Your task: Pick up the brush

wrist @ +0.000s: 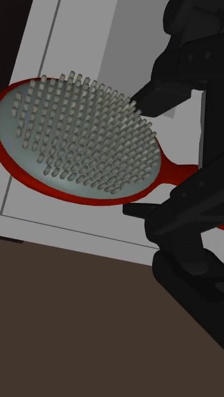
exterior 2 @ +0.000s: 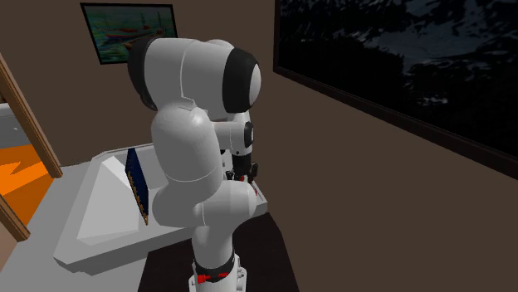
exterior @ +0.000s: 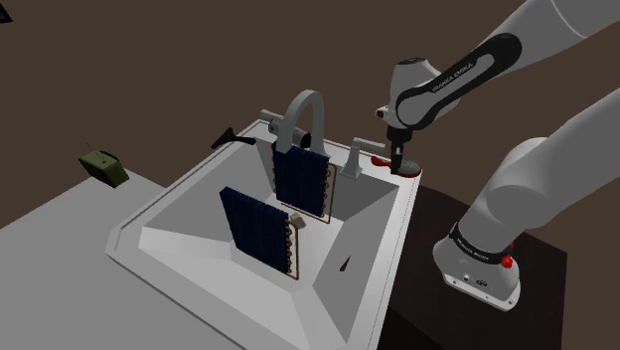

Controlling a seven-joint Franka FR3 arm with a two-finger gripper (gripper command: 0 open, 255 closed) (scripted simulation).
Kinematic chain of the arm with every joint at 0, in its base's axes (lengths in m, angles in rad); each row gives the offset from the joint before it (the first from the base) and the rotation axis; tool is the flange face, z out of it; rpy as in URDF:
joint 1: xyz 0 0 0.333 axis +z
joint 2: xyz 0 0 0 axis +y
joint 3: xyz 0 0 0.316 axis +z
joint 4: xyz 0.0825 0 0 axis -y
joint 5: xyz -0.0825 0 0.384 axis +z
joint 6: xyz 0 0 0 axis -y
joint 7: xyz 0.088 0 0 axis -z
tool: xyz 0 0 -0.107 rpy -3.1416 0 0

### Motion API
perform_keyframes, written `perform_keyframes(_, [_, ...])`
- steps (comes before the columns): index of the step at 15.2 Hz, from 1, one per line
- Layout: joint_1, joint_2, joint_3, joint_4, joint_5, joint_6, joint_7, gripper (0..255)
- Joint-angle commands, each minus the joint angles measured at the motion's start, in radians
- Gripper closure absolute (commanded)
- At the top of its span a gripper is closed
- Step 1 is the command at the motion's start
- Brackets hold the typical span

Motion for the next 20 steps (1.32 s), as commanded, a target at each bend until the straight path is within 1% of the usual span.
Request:
perform_keyframes(1, [0.000, 0.000, 0.000, -0.001, 0.000, -0.001, 0.000, 255])
perform_keyframes(3, [-0.001, 0.001, -0.001, -0.001, -0.001, 0.000, -0.001, 255])
perform_keyframes(10, [-0.006, -0.103, 0.016, 0.032, 0.002, -0.137, 0.000, 255])
perform_keyframes(18, [-0.007, -0.196, 0.036, 0.085, 0.012, -0.282, -0.003, 255])
perform_keyframes(20, [-0.007, -0.198, 0.036, 0.086, 0.012, -0.285, -0.003, 255])
